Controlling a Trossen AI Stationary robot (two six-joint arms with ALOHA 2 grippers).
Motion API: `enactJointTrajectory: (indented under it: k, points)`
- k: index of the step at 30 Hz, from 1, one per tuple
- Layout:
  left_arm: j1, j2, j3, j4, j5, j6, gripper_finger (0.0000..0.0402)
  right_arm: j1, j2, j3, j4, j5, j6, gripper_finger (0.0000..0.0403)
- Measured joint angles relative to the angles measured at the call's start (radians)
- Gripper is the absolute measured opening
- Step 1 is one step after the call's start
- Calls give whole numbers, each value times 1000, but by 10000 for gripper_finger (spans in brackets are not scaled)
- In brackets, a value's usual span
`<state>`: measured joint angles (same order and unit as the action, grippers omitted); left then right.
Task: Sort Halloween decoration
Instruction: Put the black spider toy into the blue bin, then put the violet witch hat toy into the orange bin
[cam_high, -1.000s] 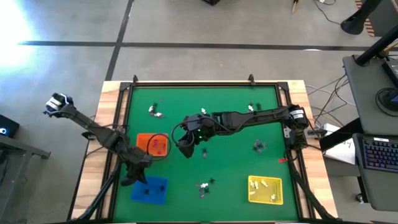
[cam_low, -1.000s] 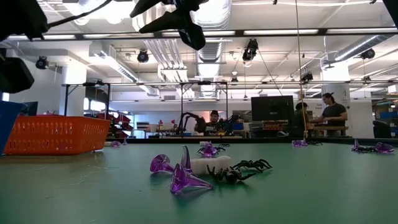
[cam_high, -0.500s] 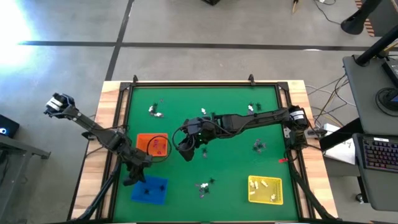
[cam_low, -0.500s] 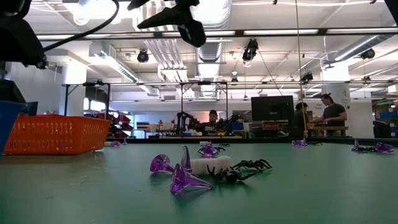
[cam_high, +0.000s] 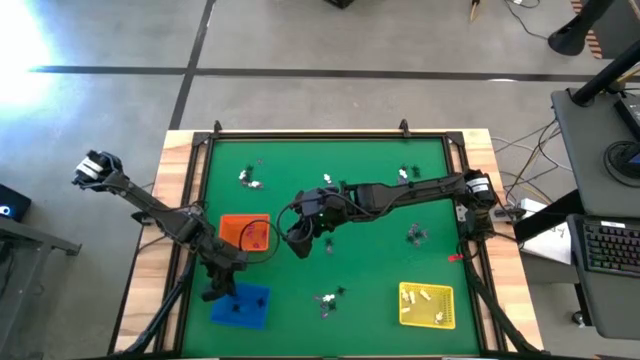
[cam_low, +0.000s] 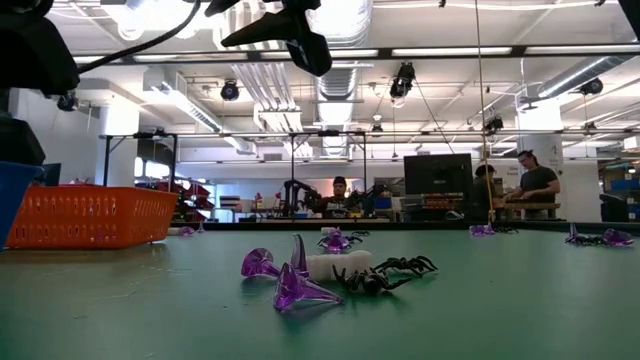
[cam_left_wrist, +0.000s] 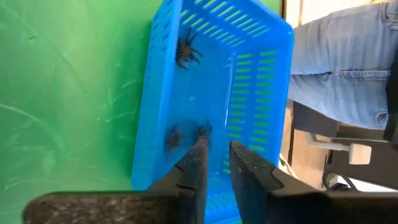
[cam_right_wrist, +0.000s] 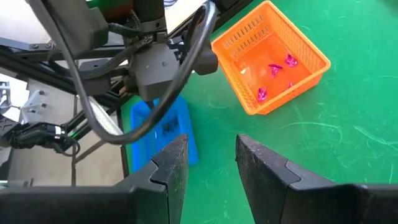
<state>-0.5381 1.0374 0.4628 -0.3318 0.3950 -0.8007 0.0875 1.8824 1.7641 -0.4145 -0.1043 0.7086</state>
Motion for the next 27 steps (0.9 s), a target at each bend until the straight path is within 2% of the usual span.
enactJointTrajectory:
  k: [6,11,13,17,20,23,27]
  points:
    - [-2,-4,38,-18,0,43,84,0,-1,0,-1,0,-6,128]
    - [-2,-12,118,-192,-71,110,91,0,-11,0,-21,1,-25,128]
    - [-2,-17,162,-308,-157,158,91,0,-19,0,-54,1,-28,128]
    - [-2,-24,263,-563,-396,239,91,-3,-30,0,-146,4,-30,128]
    - [-2,-31,335,-709,-556,271,91,-9,-32,0,-202,41,-45,128]
    - [2,-43,396,-807,-676,272,91,-22,-32,0,-246,55,-87,128]
    - [16,-75,440,-839,-787,291,91,-48,-32,0,-271,56,-130,128]
